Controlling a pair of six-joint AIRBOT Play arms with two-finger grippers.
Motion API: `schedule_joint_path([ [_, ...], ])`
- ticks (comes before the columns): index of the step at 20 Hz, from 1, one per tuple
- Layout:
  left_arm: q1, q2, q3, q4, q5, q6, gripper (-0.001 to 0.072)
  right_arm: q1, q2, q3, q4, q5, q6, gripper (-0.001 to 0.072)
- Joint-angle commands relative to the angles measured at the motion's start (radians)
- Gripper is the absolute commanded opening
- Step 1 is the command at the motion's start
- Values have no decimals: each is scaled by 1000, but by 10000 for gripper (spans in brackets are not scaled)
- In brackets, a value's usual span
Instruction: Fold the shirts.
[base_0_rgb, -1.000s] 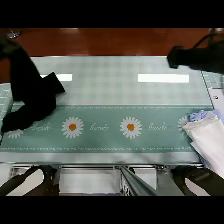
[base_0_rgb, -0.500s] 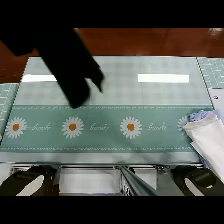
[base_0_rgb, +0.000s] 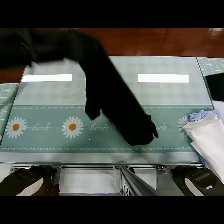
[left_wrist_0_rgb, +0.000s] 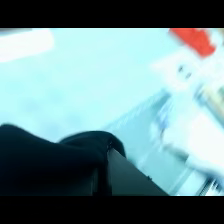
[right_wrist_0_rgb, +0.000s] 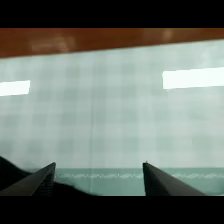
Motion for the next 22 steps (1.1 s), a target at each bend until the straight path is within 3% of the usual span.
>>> schedule_joint_path([
  [1,40,-2,-370,94,-61,3,319,0,-48,-239,183,-143,17,625],
  [2,76,-5,-411,166,-84,-9,685,-2,-89,-295,193,-192,19,624],
  [5,258,5,-382,499,-192,-123,698,-182,-201,-314,45,-91,74,625],
  [6,341,12,-393,555,-181,-188,698,-276,-210,-316,21,-50,59,625],
  [7,433,11,-425,496,-166,-235,698,-370,-212,-334,66,-15,26,625],
  [8,500,-2,-472,350,-153,-182,697,-437,-212,-371,177,-5,-47,625],
  [10,572,-78,-558,-25,-159,110,697,-480,-212,-484,438,-6,-208,625],
  [12,563,-185,-563,-231,-161,294,697,-456,-212,-577,587,-11,-288,625],
  [14,518,-295,-527,-341,-165,381,697,-407,-212,-629,592,-19,-271,625],
  [16,449,-390,-461,-345,-196,386,696,-348,-227,-663,613,-13,-252,625],
  [17,419,-428,-421,-344,-231,386,660,-308,-249,-672,638,-15,-252,625],
  [19,376,-488,-336,-336,-314,403,24,-200,-321,-674,695,-62,-253,625],
  [22,362,-507,-247,-335,-360,402,23,-58,-446,-673,854,-223,-305,625],
])
